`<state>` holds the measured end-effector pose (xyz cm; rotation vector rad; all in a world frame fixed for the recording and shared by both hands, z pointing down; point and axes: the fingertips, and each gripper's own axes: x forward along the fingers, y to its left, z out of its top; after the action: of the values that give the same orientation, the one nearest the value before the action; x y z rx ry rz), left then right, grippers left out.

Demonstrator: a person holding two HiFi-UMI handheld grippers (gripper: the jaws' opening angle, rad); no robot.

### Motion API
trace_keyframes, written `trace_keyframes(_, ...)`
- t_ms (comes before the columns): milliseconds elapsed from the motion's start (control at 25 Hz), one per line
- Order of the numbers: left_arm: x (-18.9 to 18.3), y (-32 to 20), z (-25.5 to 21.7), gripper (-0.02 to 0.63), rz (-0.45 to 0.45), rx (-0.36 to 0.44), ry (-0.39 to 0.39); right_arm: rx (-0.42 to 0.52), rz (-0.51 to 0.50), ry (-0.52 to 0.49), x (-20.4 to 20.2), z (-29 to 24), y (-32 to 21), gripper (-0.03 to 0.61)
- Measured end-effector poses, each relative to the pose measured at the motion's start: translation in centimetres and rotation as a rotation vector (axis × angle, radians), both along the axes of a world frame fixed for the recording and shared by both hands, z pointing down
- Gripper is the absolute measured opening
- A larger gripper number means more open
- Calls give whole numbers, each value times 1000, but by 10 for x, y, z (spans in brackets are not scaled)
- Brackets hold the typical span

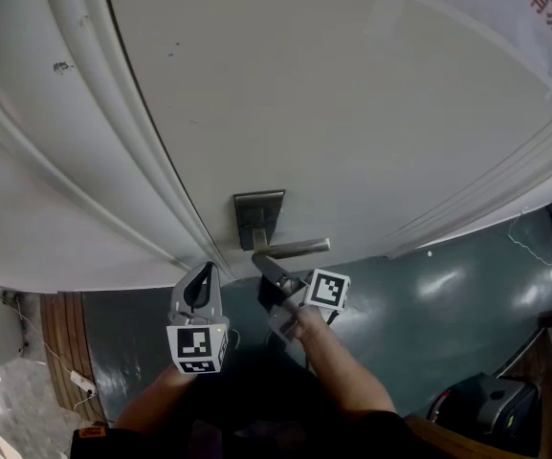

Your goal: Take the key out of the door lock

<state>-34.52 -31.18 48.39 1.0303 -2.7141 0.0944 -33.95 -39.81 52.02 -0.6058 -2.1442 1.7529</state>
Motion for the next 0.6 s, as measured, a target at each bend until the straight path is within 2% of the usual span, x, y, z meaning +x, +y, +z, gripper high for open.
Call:
trace_keyframes(240,1,-9,0,18,51,7,-1,-40,34,24,11,1,3,15)
trace_keyframes(600,1,-17,-2,18,117,23,-3,-52,66,33,38,1,9,14)
